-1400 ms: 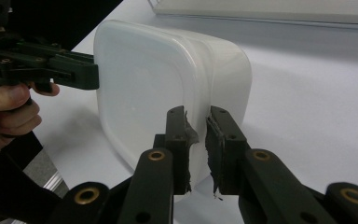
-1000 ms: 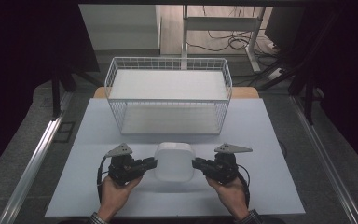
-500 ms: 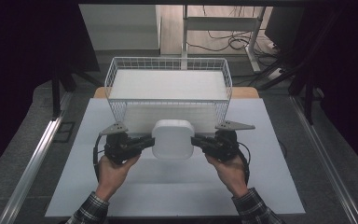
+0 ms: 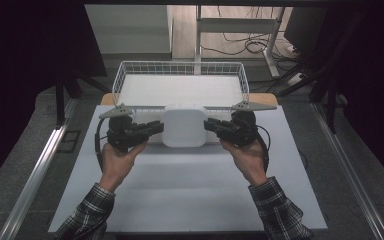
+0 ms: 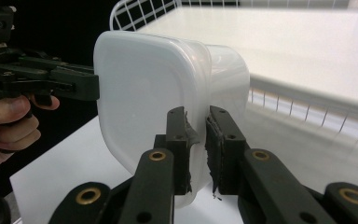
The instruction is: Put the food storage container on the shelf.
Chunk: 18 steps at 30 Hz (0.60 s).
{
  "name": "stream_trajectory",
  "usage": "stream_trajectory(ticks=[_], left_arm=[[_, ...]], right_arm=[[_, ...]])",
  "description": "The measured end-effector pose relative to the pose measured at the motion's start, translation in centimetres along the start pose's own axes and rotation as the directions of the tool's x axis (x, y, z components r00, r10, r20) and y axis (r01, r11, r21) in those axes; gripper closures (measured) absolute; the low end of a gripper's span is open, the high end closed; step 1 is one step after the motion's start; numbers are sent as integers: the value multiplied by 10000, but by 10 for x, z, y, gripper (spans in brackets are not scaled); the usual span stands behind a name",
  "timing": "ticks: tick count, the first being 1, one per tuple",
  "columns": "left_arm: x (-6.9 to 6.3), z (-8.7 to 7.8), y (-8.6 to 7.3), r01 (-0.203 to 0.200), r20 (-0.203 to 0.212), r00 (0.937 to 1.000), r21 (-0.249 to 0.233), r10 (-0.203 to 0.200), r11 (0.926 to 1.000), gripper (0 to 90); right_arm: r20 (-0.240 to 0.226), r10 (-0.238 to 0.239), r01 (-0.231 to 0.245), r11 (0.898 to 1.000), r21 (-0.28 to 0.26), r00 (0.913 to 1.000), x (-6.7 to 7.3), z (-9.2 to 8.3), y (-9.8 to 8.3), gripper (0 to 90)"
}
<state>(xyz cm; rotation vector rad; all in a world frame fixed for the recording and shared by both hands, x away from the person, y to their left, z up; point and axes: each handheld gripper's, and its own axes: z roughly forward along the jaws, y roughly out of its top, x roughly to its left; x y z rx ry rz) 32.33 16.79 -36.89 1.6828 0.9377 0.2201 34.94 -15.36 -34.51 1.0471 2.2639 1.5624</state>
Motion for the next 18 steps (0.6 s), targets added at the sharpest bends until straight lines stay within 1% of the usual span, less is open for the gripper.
stream_trajectory(ticks=[3, 4, 5, 7, 11, 13, 14, 15, 18], left_arm=[[2, -1, 14, -65, -13, 10000, -95, 65, 9999, 799], [2, -1, 14, -65, -13, 10000, -95, 65, 9999, 799], [3, -1, 21, -115, -48, 9999, -140, 114, 9998, 799], [5, -1, 32, -162, -67, 9998, -182, 161, 9997, 799], [10, -2, 50, -180, -89, 9998, -271, 177, 9995, 799], [12, -2, 57, -212, -117, 9997, -285, 209, 9994, 799], [12, -2, 57, -212, -117, 9997, -285, 209, 9994, 799], [15, -1, 62, -219, -133, 9997, -302, 215, 9993, 799], [24, 2, 70, -168, -38, 9999, -299, 166, 9994, 797]], right_arm=[[35, -114, 115, 9998, -167, 9999, -1, -1, 14, 789], [35, -114, 115, 9998, -167, 9999, -1, -1, 14, 789], [55, -136, 137, 9997, -206, 9999, -2, -1, 19, 788], [151, -222, 227, 9992, -318, 9996, -3, -1, 34, 789], [174, -264, 272, 9986, -451, 9995, -5, 1, 50, 789], [211, -273, 283, 9983, -508, 9994, -6, 2, 59, 788], [211, -273, 283, 9983, -508, 9994, -6, 2, 59, 788], [268, -321, 336, 9979, -558, 9991, -8, 5, 67, 788], [326, -328, 346, 9978, -571, 9989, -10, 8, 73, 788]])
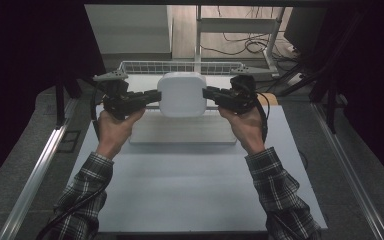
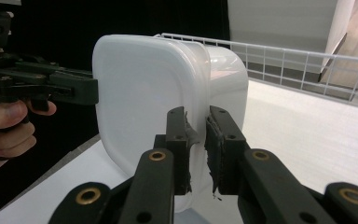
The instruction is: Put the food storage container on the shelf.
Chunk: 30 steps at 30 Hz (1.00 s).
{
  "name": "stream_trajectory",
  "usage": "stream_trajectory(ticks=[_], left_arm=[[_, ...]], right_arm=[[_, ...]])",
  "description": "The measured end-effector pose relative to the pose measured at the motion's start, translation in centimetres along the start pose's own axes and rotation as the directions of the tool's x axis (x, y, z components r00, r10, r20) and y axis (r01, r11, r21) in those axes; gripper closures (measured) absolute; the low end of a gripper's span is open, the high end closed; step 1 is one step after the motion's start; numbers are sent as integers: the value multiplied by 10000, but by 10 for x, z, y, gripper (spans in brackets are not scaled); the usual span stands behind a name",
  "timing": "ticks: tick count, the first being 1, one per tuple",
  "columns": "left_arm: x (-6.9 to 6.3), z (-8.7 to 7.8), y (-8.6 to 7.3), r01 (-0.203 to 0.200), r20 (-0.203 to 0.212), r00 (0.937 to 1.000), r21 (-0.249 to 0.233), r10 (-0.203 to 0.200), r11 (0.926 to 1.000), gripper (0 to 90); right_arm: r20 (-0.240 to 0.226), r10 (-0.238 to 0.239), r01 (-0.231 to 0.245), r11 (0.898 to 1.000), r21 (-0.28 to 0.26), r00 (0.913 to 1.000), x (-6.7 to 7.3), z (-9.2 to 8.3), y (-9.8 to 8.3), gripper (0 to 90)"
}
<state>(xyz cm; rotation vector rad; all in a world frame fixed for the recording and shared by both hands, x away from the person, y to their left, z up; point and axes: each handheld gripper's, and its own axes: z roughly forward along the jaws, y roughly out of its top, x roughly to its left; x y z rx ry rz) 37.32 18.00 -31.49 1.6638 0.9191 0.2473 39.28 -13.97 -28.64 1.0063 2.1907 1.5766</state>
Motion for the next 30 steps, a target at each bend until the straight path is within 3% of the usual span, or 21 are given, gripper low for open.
stream_trajectory(ticks=[7, 20, 27, 30], left_arm=[[11, 9, 11, 232, -7, 9997, 98, -232, 9997, 794], [23, 21, 15, 518, -205, 9985, 345, -512, 9981, 776], [27, 26, 18, 767, 4, 9970, 314, -768, 9966, 684], [27, 27, 19, 691, 36, 9976, 311, -693, 9971, 629]], right_arm=[[102, 188, -189, 9998, 69, 9998, -12, 12, 11, 787], [230, 446, -457, 9978, 484, 9987, -24, 27, 16, 773], [390, 453, -475, 9972, 580, 9982, -26, 34, 18, 722], [361, 485, -506, 9970, 579, 9982, -27, 36, 19, 696]])
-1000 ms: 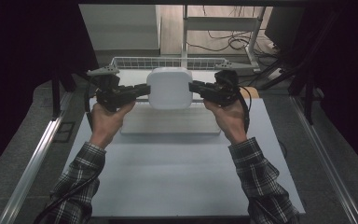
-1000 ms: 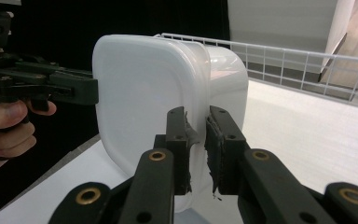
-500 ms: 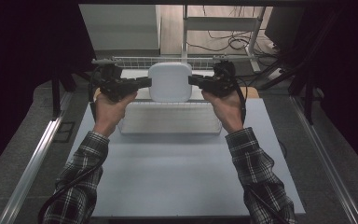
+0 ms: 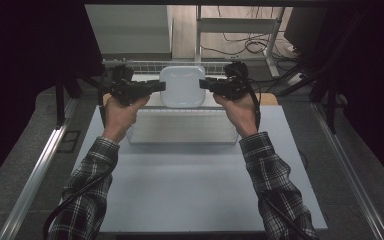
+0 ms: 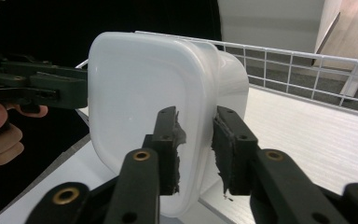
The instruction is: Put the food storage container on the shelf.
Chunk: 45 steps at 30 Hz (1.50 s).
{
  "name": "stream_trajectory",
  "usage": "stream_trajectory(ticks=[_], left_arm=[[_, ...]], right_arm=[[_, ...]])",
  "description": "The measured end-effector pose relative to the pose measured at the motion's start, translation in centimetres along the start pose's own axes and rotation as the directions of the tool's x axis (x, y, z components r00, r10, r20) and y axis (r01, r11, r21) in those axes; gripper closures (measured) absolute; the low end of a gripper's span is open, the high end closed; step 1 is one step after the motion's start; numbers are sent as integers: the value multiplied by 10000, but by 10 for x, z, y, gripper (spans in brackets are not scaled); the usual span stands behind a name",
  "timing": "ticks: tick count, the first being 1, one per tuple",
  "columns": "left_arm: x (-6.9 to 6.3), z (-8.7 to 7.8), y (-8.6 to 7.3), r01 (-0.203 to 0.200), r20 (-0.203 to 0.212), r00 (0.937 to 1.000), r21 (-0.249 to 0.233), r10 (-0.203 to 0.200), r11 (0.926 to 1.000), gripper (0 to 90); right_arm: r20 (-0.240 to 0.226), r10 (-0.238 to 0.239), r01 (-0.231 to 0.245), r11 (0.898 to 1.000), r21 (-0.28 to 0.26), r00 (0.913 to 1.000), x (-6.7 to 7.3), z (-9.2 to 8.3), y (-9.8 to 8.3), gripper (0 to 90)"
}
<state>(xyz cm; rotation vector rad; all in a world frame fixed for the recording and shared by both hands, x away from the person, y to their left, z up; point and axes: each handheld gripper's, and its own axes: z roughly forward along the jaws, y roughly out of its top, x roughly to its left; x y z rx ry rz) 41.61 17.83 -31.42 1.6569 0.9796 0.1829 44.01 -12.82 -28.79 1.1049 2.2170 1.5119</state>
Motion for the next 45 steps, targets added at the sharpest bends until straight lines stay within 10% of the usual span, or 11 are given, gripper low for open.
stream_trajectory(ticks=[16, 20, 24, 34, 45], left_arm=[[2, 15, 0, -632, -896, 9937, 463, 671, 9969, 605], [1, 18, -1, -600, -828, 9945, 458, 637, 9971, 604], [-1, 25, -2, -897, -1344, 9858, 820, 1002, 9926, 610], [-2, 19, -5, -989, -1167, 9875, 603, 1055, 9933, 602], [-2, 15, -19, -1296, -851, 9874, 473, 1333, 9904, 316]], right_arm=[[296, 84, -88, 9999, 132, 9995, -12, 16, 2, 592], [973, -436, 416, 9989, 223, 9943, -12, 21, 4, 586], [1117, -551, 540, 9985, 129, 9922, -8, 27, 4, 600], [1414, -886, 907, 9958, -87, 9860, -6, 25, 4, 597], [655, -1165, 1178, 9929, -173, 9910, -3, 15, -11, 224]])
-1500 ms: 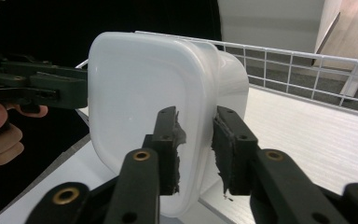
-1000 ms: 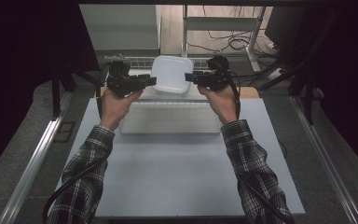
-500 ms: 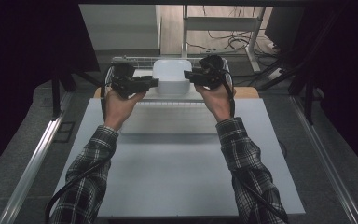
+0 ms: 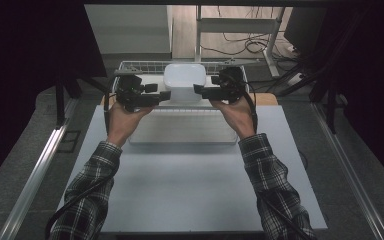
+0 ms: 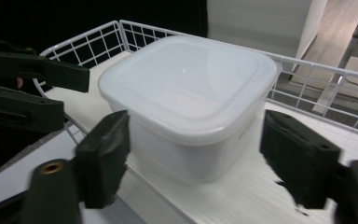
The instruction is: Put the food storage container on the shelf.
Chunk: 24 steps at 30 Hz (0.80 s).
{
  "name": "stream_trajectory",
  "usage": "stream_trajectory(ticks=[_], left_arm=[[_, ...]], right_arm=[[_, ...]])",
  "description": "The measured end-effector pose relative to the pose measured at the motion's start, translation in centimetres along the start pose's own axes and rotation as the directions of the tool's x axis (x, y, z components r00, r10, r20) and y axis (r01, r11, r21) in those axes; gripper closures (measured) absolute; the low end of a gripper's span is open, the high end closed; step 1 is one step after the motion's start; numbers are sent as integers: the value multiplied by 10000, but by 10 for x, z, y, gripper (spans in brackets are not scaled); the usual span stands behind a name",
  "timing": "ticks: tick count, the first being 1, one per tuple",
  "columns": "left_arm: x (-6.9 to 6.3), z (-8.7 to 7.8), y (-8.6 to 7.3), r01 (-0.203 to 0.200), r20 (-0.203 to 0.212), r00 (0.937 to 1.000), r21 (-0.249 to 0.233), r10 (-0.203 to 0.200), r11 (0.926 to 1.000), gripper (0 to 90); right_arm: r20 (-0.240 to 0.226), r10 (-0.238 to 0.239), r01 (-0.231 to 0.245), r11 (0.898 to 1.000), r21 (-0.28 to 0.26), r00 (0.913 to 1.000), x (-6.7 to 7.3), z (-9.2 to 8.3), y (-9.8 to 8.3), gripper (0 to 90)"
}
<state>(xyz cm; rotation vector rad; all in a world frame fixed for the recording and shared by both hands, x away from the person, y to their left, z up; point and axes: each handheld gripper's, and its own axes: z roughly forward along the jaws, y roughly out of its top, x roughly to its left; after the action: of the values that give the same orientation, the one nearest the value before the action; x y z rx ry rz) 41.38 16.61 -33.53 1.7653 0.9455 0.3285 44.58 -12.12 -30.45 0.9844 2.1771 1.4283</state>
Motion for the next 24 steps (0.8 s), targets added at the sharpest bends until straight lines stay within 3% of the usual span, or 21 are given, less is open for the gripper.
stream_trajectory(ticks=[10, 24], left_arm=[[-6, -2, -14, -81, 260, 9996, 96, 79, 9999, 143], [-16, -6, -33, -660, 245, 9976, 316, 652, 9973, 68]], right_arm=[[-68, -240, 241, 9996, 153, 9997, 5, -3, -18, 109], [-157, -463, 468, 9983, 349, 9988, 9, -9, -34, 48]])
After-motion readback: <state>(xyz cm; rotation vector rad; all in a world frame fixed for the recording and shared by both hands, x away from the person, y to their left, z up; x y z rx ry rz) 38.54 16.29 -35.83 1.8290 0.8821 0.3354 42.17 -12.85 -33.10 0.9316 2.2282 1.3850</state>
